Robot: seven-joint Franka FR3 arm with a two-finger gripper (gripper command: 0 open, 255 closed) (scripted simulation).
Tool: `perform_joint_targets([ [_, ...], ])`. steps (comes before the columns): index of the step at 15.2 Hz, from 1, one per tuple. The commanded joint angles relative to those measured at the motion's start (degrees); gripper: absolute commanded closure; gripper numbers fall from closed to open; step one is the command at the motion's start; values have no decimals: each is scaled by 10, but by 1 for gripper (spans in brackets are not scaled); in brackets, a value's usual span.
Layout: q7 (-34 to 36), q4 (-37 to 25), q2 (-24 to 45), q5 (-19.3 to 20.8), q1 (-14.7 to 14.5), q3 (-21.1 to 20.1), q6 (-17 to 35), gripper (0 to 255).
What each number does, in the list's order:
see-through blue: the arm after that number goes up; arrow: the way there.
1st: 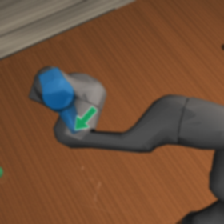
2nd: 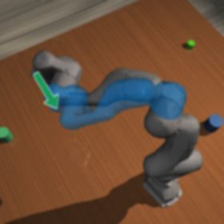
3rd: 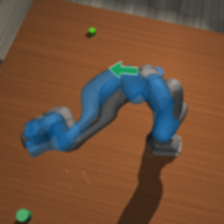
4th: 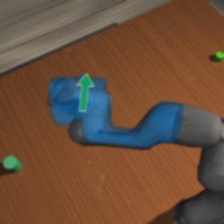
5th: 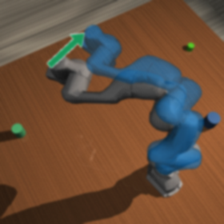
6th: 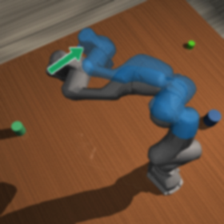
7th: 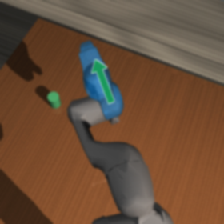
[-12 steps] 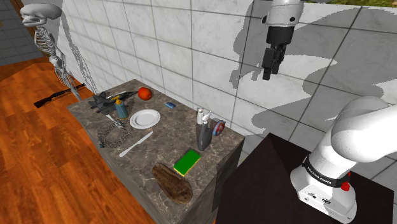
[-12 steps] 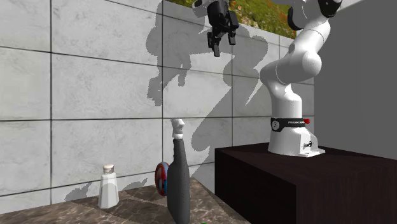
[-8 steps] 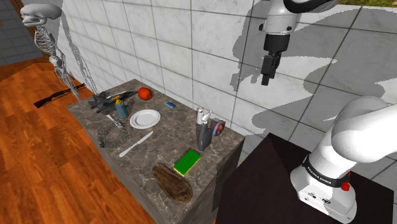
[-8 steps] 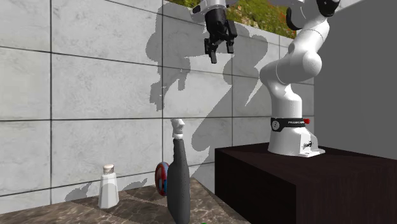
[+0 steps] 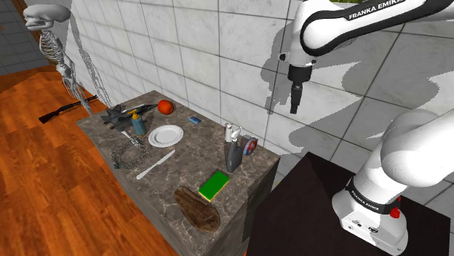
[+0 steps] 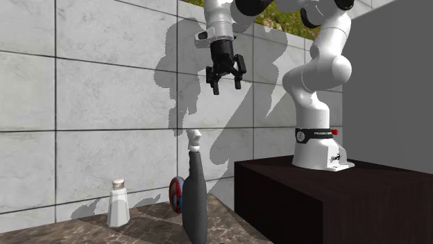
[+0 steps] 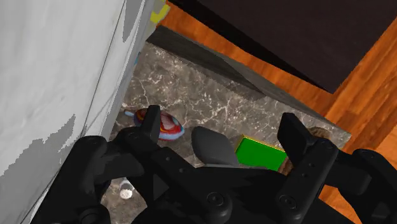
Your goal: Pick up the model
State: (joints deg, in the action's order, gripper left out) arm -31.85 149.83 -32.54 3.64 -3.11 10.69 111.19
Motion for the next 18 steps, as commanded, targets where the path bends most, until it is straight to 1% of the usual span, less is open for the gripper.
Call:
perform_joint_targets([
  [1, -48, 8, 37, 11, -8, 15, 51, 0],
  [5, -135, 12, 120, 23, -26, 40, 147, 0],
  [9, -226, 1, 215, 18, -47, 61, 241, 0],
  [11, -275, -10, 265, 7, -57, 67, 285, 0],
  [14, -352, -33, 342, -19, -67, 68, 347, 0],
  [18, -456, -73, 443, -62, -63, 46, 417, 0],
])
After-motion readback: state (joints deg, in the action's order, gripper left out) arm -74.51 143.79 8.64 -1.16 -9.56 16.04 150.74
